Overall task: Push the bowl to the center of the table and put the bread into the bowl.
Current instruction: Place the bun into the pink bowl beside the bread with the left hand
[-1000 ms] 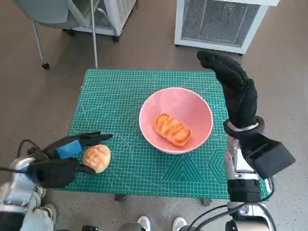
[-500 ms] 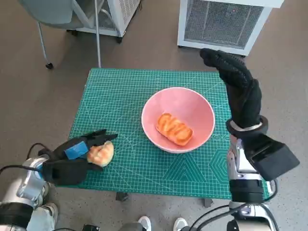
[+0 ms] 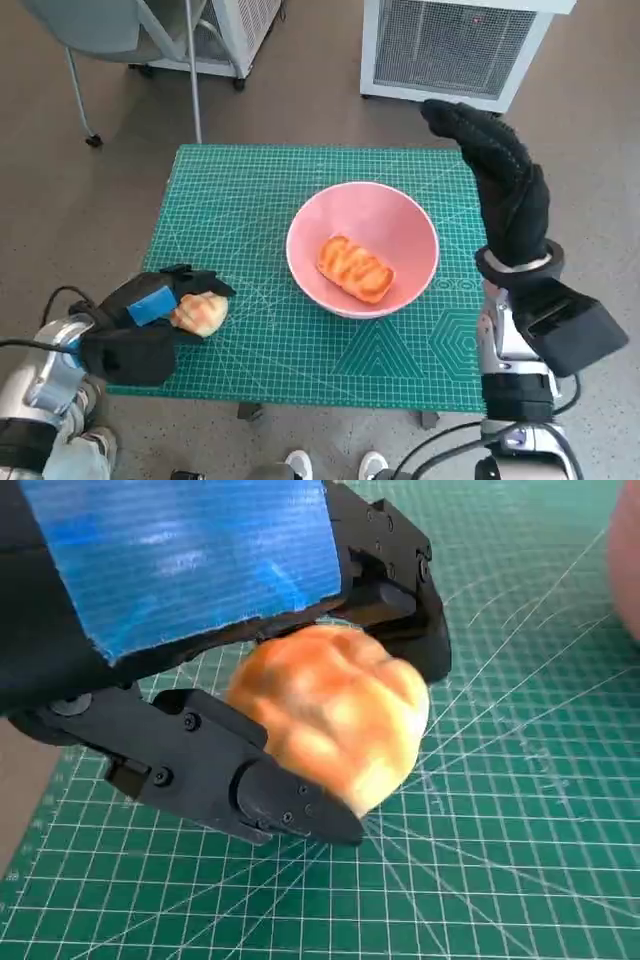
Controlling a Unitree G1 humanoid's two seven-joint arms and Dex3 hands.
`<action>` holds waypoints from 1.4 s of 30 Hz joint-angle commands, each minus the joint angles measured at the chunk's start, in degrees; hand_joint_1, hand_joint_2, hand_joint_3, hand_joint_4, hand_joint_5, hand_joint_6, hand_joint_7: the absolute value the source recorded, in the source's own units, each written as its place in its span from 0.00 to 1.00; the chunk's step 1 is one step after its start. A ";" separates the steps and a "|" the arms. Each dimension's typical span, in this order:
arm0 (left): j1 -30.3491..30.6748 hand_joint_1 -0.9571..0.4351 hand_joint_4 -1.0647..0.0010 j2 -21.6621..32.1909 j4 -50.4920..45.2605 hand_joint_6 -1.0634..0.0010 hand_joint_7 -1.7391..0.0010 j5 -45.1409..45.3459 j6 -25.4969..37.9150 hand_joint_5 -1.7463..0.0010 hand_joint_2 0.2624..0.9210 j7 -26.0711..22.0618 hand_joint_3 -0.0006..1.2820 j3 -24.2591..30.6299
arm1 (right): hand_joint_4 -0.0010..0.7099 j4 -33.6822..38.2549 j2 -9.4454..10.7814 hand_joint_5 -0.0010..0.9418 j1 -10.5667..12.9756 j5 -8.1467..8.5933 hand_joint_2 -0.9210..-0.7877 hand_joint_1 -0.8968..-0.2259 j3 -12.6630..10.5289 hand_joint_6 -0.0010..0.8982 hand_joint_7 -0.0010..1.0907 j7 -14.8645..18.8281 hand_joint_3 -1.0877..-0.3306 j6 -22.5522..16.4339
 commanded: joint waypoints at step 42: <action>-32.71 0.69 0.31 -26.77 -3.32 0.39 0.32 4.63 1.27 0.38 1.00 14.34 0.03 -7.48 | 0.37 0.49 0.10 0.00 0.75 1.13 0.00 0.32 0.06 0.00 0.59 0.95 0.30 1.09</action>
